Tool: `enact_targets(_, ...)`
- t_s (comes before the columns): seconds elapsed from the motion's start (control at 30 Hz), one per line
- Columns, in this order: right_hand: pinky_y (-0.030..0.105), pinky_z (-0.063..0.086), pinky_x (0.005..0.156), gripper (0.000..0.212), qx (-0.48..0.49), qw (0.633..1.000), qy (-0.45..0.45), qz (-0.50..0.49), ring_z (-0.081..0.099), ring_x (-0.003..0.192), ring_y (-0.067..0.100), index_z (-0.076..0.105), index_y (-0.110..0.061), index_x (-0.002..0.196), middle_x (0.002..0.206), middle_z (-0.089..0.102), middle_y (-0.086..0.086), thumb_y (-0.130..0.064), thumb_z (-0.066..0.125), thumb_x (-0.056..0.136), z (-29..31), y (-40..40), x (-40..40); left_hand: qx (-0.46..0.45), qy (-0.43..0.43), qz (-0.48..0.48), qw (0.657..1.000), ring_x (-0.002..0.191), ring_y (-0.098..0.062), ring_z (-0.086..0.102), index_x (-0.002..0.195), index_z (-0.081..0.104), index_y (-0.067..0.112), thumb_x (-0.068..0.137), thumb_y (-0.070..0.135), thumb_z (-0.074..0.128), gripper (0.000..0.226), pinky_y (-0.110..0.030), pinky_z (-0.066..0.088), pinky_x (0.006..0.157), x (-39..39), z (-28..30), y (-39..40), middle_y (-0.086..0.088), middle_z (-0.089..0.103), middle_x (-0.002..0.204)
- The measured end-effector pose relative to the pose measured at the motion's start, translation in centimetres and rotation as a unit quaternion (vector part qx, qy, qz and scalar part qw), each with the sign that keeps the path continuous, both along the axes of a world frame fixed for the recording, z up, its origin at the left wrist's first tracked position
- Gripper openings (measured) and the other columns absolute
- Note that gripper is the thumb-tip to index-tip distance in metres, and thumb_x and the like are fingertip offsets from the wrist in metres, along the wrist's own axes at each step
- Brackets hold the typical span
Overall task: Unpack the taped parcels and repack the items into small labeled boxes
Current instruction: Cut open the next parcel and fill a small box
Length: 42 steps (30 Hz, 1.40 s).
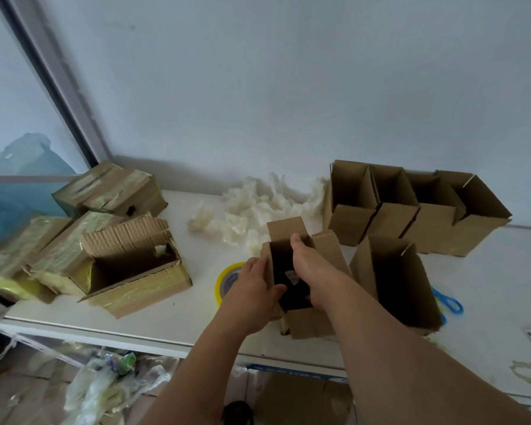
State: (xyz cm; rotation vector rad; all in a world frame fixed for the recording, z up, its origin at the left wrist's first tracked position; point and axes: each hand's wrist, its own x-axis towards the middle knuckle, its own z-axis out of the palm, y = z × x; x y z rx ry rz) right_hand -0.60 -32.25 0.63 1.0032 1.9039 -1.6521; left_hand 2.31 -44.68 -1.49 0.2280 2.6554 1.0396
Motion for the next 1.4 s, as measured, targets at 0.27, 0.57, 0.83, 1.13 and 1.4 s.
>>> enact_targets(0.27,0.050,0.041,0.105,0.066,0.015,1.000,-0.011,0.021,0.051,0.115,0.033,0.043,-0.013,0.140,0.126,0.052,0.013,-0.062,0.028,0.098,-1.2,-0.4,-0.7,0.019,-0.018,-0.018,1.000,0.141,-0.015,0.030,0.156,0.018,0.022,0.100,0.032,0.053,0.067,-0.024,0.029,0.108,-0.2,-0.4,0.3,0.004,0.020,0.161)
enact_targets(0.57,0.048,0.040,0.106,0.069,0.069,0.997,-0.015,0.040,0.050,0.116,0.031,0.038,-0.012,0.145,0.131,0.050,0.014,-0.061,0.020,0.099,-1.6,-0.7,-1.1,0.010,-0.029,-0.019,0.999,0.146,-0.015,0.023,0.157,0.011,0.022,0.102,0.034,0.049,0.067,-0.025,0.026,0.112,0.2,-0.1,0.5,0.005,0.007,0.164)
enact_targets(0.83,0.049,0.042,0.105,0.062,0.035,0.999,0.018,0.006,0.051,0.113,0.031,0.044,-0.012,0.139,0.126,0.051,0.012,-0.057,0.024,0.101,-1.3,-0.3,-0.5,0.010,-0.036,-0.009,0.999,0.147,-0.015,0.021,0.157,0.013,0.020,0.102,0.033,0.049,0.067,-0.027,0.023,0.114,0.0,-0.1,0.4,0.004,0.009,0.164)
enact_targets(1.13,0.050,0.043,0.102,0.062,0.178,0.966,0.123,0.144,0.055,0.113,0.039,0.052,-0.001,0.130,0.124,0.057,0.023,-0.043,0.014,0.105,1.3,1.0,1.1,-0.005,0.009,0.012,1.000,0.121,-0.018,0.048,0.147,0.034,0.018,0.095,0.029,0.061,0.059,-0.019,0.035,0.088,0.2,0.6,1.3,0.002,0.023,0.152)
enact_targets(1.4,0.044,0.048,0.097,0.056,0.187,0.951,0.205,0.138,0.058,0.113,0.030,0.057,-0.010,0.128,0.112,0.061,0.007,-0.043,0.017,0.105,3.9,4.5,4.4,-0.054,0.016,0.046,0.997,0.113,-0.023,0.054,0.146,0.035,0.016,0.087,0.023,0.070,0.069,-0.034,0.051,0.094,0.1,1.4,1.0,0.001,0.025,0.148)
